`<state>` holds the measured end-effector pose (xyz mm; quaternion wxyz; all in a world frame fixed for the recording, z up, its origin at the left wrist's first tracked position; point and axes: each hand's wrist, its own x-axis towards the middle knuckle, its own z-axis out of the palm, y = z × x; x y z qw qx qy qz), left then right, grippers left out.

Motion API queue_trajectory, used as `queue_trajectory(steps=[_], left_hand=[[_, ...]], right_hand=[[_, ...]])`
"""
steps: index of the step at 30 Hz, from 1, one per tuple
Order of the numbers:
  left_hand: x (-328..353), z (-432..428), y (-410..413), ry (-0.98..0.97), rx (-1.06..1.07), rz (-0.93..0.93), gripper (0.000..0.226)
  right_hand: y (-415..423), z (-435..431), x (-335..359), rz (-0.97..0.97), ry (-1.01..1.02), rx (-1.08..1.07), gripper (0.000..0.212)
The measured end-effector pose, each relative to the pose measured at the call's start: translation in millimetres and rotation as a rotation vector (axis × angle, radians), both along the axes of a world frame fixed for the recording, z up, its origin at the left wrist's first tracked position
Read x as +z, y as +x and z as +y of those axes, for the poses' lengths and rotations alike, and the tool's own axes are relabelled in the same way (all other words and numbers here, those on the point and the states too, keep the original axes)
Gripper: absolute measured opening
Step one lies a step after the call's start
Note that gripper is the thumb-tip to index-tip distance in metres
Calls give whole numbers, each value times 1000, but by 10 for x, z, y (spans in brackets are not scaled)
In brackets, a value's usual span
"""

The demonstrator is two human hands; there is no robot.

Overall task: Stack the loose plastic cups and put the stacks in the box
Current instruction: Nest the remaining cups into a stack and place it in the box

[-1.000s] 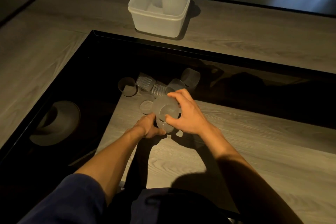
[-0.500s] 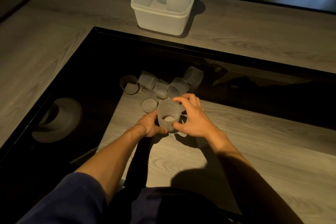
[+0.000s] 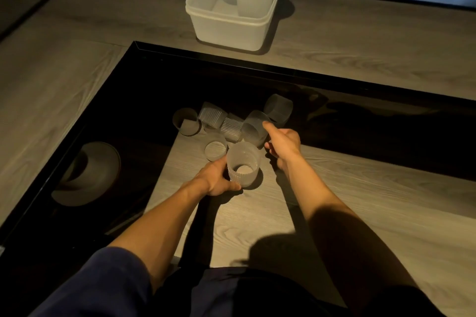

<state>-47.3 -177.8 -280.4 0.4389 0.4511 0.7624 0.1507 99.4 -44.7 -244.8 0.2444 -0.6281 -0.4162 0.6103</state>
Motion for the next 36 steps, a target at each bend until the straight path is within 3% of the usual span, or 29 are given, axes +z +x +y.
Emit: queue_trajectory(steps=[6, 12, 17, 20, 25, 29, 36], left_hand=[[20, 13, -41, -7, -23, 4, 82], [28, 33, -55, -15, -25, 3, 79], [14, 28, -52, -16, -19, 3, 80], [13, 24, -44, -4, -20, 8, 80], [-6, 21, -24, 6, -6, 15, 78], [-11, 20, -10, 7, -2, 25, 74], [-27, 22, 14, -7, -5, 57, 72]], right_hand=[[-252, 112, -70, -80, -17, -68, 69], [-309, 184, -89, -195, 38, -22, 58], [-229, 94, 10, 12, 48, -64, 42], [-125, -82, 186, 164, 70, -24, 57], [164, -305, 365, 210, 310, 189, 75], [338, -419, 370, 96, 561, 439, 66], [378, -564, 313, -128, 723, 739, 71]])
